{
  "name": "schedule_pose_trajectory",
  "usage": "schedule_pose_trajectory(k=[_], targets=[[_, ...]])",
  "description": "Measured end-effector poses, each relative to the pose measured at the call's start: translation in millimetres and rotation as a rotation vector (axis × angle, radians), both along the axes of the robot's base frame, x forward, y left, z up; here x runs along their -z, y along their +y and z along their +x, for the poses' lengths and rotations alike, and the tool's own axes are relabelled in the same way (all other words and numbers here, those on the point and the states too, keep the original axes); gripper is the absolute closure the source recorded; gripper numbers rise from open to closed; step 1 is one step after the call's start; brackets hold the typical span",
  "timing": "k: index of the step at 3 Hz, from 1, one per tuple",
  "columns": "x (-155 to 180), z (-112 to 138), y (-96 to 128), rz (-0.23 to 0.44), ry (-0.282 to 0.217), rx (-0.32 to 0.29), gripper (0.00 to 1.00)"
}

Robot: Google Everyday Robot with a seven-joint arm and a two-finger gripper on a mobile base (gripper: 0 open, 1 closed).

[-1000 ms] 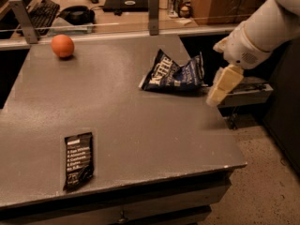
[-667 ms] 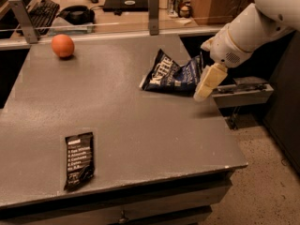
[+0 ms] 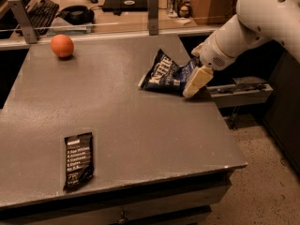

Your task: Move blue chip bag near orange

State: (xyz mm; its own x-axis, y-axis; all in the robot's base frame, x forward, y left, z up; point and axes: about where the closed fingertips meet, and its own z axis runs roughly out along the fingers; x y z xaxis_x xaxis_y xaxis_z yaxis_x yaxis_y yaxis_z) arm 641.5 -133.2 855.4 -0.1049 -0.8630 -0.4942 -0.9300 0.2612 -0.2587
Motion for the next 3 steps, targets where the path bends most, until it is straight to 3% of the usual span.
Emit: schedule_pose_trajectory(k=[1, 3], targets=[[-6.9, 12.1, 1.3, 0.011, -0.035, 0.002, 0.48], [-46.2, 11.4, 2.1, 0.038, -0.117, 0.011, 0.95]])
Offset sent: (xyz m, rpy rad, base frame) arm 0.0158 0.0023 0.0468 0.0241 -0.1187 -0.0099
